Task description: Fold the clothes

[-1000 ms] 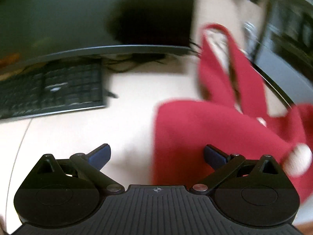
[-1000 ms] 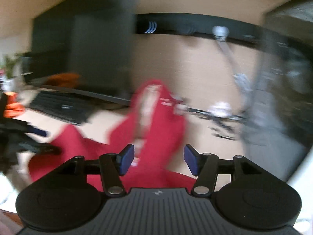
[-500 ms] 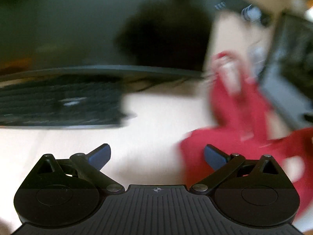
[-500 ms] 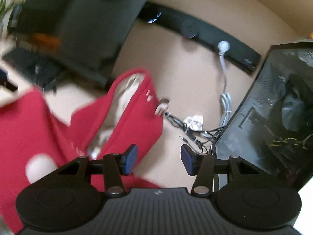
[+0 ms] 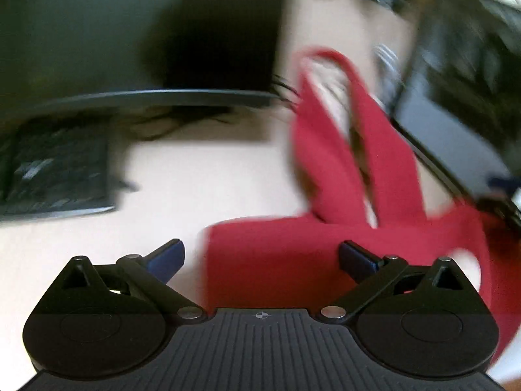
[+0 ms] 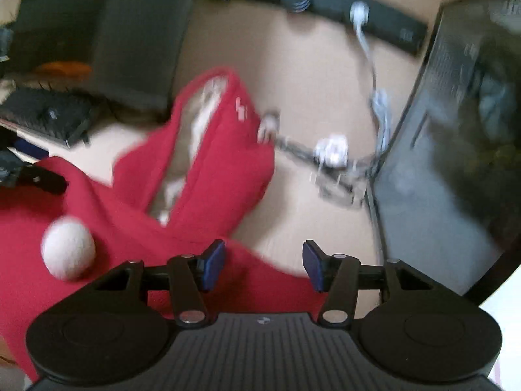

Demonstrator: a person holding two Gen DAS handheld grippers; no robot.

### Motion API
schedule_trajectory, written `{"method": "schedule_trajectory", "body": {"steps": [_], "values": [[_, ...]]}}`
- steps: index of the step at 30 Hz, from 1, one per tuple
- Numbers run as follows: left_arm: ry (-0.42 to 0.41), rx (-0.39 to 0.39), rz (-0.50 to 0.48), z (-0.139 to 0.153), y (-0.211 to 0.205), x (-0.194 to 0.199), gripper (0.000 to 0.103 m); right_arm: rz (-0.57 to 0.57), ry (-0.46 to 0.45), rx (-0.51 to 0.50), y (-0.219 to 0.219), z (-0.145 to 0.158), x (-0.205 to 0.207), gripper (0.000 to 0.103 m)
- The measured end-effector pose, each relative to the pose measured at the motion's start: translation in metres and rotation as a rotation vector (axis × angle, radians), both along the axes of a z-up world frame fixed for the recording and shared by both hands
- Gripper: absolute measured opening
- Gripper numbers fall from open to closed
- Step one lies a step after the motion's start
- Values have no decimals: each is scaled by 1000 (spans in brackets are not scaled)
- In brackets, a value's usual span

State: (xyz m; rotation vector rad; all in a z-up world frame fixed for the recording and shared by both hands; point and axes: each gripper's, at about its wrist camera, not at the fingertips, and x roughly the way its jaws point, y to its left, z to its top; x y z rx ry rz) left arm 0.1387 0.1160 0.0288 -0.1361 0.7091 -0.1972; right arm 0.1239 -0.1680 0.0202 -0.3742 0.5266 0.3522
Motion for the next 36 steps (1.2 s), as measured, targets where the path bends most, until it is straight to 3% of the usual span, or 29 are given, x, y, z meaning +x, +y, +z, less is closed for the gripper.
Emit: {"method": "schedule_trajectory", "body": {"steps": [2,5,8,10,12,17,19,22,23,27,28,30,31,33,35,36], "values": [[-15,-13,56,3,15,-3,103,22,24,-7,4,-8,3,52],[-15,-42,57,6,21,-7,103,54,61,-18,11,-20,8,52],[-11,-85,-31,6,13,-10,103,86,97,-29,17,-33,13,53],[-1,18,-60,3,0,-9,103,108,122,-37,21,-41,16,56],[21,140,-40,-3,-8,-5,103,57,117,-12,16,-47,25,76],[30,121,55,2,22,-9,103,-61,66,103,-22,-4,13,76],[33,16,46,6,39,-15,103,-99,90,191,-46,10,6,80],[97,-249,-100,4,53,-24,103,-152,217,367,-77,5,-6,84],[118,-290,-147,2,51,-27,103,-165,259,420,-83,-2,-9,84],[186,-252,-195,-17,21,-32,103,-182,384,544,-86,-37,-18,84],[203,-255,-188,-23,15,-31,103,-162,397,549,-80,-42,-18,83],[206,-282,-179,-23,4,-31,100,-112,406,532,-65,-47,-19,54],[192,-289,-177,-18,0,-33,100,-88,386,501,-57,-44,-20,49],[136,-331,-181,0,-1,-32,99,-49,311,439,-45,-30,-24,29],[59,-391,-190,21,1,-28,91,-27,222,423,-43,-9,-24,25],[18,-386,-192,31,1,-24,90,-36,175,416,-45,0,-21,18]]}}
